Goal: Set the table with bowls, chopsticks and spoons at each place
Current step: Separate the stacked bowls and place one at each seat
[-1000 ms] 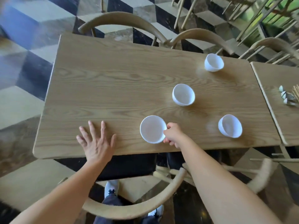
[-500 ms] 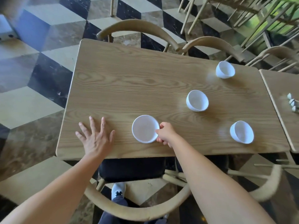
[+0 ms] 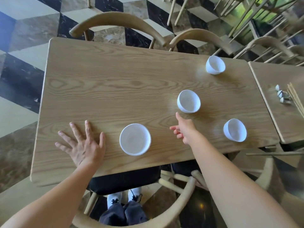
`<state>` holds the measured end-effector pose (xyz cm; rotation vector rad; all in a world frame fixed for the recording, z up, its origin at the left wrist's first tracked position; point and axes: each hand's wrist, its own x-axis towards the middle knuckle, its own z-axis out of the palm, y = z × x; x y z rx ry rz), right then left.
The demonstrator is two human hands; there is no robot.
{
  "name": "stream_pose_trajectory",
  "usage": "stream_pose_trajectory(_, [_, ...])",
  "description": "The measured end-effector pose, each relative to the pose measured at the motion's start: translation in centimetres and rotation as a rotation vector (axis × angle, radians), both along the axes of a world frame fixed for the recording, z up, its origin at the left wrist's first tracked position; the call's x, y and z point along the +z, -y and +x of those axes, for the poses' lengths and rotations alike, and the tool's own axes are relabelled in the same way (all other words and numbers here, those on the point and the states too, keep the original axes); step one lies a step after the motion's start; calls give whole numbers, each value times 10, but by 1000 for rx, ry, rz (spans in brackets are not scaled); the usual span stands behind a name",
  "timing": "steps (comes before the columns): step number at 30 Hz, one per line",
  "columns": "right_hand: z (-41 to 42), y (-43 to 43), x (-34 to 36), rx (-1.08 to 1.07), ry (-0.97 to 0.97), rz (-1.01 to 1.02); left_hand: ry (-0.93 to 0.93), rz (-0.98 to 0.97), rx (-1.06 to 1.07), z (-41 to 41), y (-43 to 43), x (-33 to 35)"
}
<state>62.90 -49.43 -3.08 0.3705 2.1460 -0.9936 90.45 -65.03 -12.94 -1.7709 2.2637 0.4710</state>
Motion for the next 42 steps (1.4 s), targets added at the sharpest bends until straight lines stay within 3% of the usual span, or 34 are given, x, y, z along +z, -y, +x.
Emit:
stream_pose_trajectory(8, [-54, 21, -10, -329, 46, -130, -11, -45, 45, -2, 3, -6])
stream_pose_trajectory(16, [-68, 18, -25, -432, 25, -148, -51, -32, 60, -3, 3, -5])
stream_pose_trajectory(29, [22, 98, -13, 443, 137, -172, -60, -44, 71, -3, 3, -3])
stream_pose_trajectory(42, [0, 146, -15, 439, 137, -185, -92, -52, 82, -2, 3, -7])
